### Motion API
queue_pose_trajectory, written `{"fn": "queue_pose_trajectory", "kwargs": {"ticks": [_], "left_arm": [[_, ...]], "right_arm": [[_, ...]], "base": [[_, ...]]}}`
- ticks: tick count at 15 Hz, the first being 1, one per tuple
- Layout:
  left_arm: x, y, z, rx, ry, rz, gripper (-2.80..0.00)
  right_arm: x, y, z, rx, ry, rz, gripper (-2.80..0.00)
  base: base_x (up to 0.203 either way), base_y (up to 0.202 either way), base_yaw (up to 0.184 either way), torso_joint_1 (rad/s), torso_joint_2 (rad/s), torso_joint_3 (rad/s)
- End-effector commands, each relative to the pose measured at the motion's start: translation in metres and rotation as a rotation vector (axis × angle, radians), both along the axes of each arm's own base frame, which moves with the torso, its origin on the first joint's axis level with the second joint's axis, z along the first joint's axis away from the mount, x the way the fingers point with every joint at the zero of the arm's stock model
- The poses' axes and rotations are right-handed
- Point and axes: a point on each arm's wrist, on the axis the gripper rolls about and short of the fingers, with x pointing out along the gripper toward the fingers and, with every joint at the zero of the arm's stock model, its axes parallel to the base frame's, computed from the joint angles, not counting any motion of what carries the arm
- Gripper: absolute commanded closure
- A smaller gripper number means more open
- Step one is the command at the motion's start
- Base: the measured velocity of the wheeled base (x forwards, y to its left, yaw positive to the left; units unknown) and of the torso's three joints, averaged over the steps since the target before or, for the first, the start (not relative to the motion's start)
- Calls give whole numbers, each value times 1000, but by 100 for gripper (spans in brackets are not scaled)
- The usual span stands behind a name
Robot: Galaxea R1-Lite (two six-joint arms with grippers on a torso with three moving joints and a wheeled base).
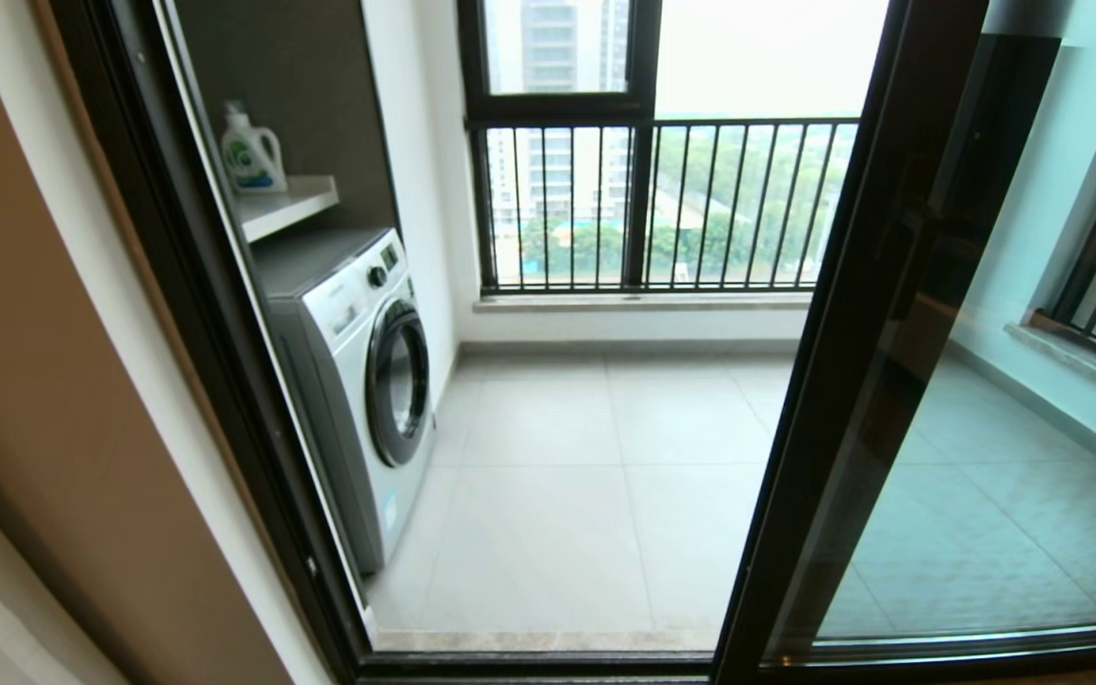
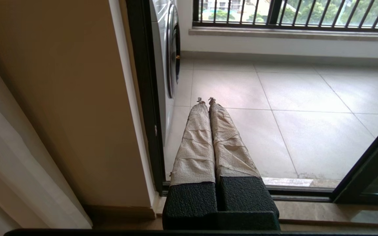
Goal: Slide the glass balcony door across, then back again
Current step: Open the slid door
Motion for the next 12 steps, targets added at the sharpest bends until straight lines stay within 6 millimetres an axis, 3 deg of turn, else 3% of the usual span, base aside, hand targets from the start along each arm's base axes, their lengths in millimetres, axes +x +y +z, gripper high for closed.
{"fn": "queue_pose_trajectory", "kwargs": {"ticks": [1,8,12], "left_arm": [[0,0,0,0,2,1,0],[0,0,0,0,3,1,0],[0,0,0,0,2,1,0]], "right_arm": [[74,2,39,-3,195,40,0],[276,12,81,2,166,100,0],[369,16,76,4,130,98,0]], "base": [[0,0,0,0,0,0],[0,0,0,0,0,0],[0,0,0,0,0,0]]}}
